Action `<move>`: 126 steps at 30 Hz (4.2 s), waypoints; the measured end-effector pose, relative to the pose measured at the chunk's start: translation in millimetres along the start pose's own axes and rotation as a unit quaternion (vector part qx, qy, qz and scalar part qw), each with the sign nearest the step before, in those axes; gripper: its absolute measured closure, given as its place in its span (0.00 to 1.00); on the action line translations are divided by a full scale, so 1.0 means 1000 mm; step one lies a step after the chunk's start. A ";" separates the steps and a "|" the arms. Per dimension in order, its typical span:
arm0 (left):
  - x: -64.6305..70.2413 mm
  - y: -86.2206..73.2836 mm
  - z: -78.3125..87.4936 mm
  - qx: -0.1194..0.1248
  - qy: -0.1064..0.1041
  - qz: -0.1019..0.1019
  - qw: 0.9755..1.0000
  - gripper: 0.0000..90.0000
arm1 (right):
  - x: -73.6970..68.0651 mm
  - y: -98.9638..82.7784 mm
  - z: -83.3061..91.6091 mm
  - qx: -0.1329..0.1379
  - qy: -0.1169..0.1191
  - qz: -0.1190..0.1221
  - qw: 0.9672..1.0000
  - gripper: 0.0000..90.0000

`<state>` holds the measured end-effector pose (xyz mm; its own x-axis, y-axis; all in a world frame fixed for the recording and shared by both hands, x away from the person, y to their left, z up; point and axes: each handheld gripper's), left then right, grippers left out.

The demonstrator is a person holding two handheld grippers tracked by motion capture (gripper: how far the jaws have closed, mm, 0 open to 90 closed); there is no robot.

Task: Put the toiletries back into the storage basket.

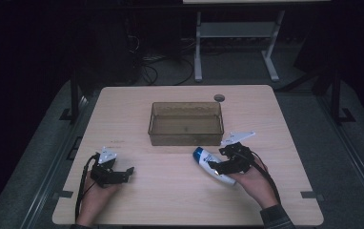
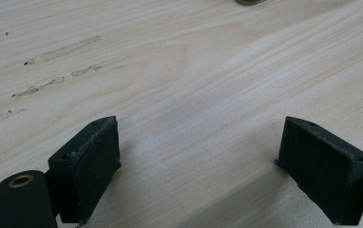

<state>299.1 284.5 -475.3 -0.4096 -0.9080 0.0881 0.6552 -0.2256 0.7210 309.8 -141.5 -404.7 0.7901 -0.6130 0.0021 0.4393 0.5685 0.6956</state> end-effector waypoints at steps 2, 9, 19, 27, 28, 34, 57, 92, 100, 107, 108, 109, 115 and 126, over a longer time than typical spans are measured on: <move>0.000 0.000 0.000 -0.001 -0.001 -0.001 1.000 0.13 | 0.001 0.004 -0.002 0.002 0.001 0.003 1.000 0.36; 0.001 0.000 0.000 0.001 -0.003 -0.002 1.000 0.13 | 0.000 0.017 -0.012 -0.011 -0.002 0.014 1.000 0.36; 0.001 0.000 0.000 0.001 -0.004 -0.002 1.000 0.13 | -0.002 0.031 -0.037 -0.041 0.007 0.025 0.999 0.36; 0.000 0.000 0.000 -0.001 -0.003 -0.004 1.000 0.13 | -0.003 0.033 -0.056 -0.081 -0.001 0.040 0.996 0.35; 0.000 0.000 0.000 -0.001 -0.003 -0.004 1.000 0.13 | -0.003 0.032 -0.059 -0.088 -0.003 0.041 0.995 0.34; 0.001 0.000 0.000 0.000 -0.004 -0.004 1.000 0.13 | -0.001 0.026 -0.066 -0.105 -0.010 0.042 0.994 0.33; 0.001 0.000 0.000 0.000 -0.004 -0.004 1.000 0.13 | -0.002 0.016 -0.080 -0.154 -0.011 0.043 0.987 0.34; 0.001 0.000 0.000 0.001 -0.004 -0.002 1.000 0.13 | 0.008 0.010 -0.026 -0.039 0.013 0.003 0.999 0.36; 0.001 0.000 0.000 0.001 -0.004 -0.002 1.000 0.13 | 0.014 0.004 -0.009 0.003 0.018 -0.015 1.000 0.36; 0.001 0.000 0.000 0.001 -0.004 -0.003 1.000 0.13 | 0.017 0.001 0.002 0.032 0.017 -0.018 0.999 0.36; 0.001 0.000 0.000 0.000 -0.004 -0.004 1.000 0.13 | 0.017 0.001 0.004 0.035 0.017 -0.019 0.999 0.37; 0.001 0.000 0.000 0.000 -0.004 -0.004 1.000 0.13 | 0.017 0.000 0.005 0.038 0.017 -0.019 0.999 0.37; 0.001 0.000 0.000 0.000 -0.004 -0.004 1.000 0.13 | 0.019 -0.001 0.012 0.051 0.017 -0.023 0.998 0.37; 0.001 0.000 0.000 0.000 -0.005 -0.004 1.000 0.13 | 0.021 -0.001 0.026 0.074 0.013 -0.024 0.997 0.37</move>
<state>298.9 283.9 -475.3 -0.4200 -0.9031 0.0893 0.6529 -0.2323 0.7210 315.2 -169.5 -387.2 0.7817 -0.6215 -0.0516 0.4103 0.4501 0.7932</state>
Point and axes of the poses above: each handheld gripper's, and its own axes: z roughly backward along the jaws, y roughly out of its top, x roughly to its right, and after that the axes turned 8 degrees about z, right-handed
